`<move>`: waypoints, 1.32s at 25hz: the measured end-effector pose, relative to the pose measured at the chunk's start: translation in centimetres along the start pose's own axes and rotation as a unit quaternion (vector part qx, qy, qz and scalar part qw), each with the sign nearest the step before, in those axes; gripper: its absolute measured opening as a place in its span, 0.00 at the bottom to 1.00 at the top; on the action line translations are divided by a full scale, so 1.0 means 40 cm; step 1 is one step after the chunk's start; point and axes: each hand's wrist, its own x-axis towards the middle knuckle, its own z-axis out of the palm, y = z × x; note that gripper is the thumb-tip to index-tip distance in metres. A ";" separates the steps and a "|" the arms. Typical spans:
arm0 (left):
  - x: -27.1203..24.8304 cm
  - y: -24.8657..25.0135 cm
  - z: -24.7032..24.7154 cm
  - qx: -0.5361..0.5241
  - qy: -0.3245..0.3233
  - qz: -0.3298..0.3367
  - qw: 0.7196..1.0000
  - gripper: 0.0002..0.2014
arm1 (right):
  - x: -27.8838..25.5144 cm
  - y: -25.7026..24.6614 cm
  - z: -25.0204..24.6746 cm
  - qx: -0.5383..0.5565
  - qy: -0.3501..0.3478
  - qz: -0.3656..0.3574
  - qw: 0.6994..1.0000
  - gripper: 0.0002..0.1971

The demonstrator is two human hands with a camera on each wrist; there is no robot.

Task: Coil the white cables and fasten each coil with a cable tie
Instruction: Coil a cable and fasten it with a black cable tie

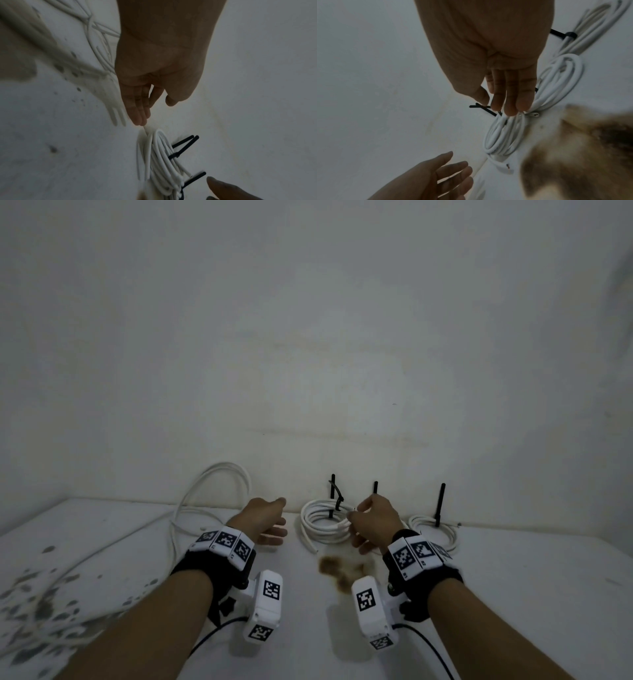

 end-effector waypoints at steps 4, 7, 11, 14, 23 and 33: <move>-0.093 0.012 -0.100 0.024 -0.003 0.010 1.000 0.17 | -0.090 -0.095 0.038 -0.095 -0.068 -0.061 0.991 0.05; -0.173 0.007 -0.203 0.057 0.008 0.023 0.998 0.14 | -0.183 -0.178 0.113 -0.161 -0.156 -0.115 0.968 0.05; -0.269 -0.025 -0.373 0.061 0.051 0.025 0.996 0.11 | -0.307 -0.261 0.272 -0.333 -0.286 -0.242 0.865 0.13; -0.337 -0.063 -0.500 0.076 0.095 0.013 0.992 0.10 | -0.381 -0.279 0.406 -0.412 -0.382 -0.250 0.789 0.26; -0.404 -0.176 -0.603 0.316 -0.154 -0.035 0.935 0.26 | -0.402 -0.310 0.475 -0.467 -0.259 -0.374 0.758 0.14; -0.382 -0.069 -0.658 0.243 0.133 0.218 0.936 0.25 | -0.322 -0.566 0.175 0.100 0.094 -0.356 0.924 0.11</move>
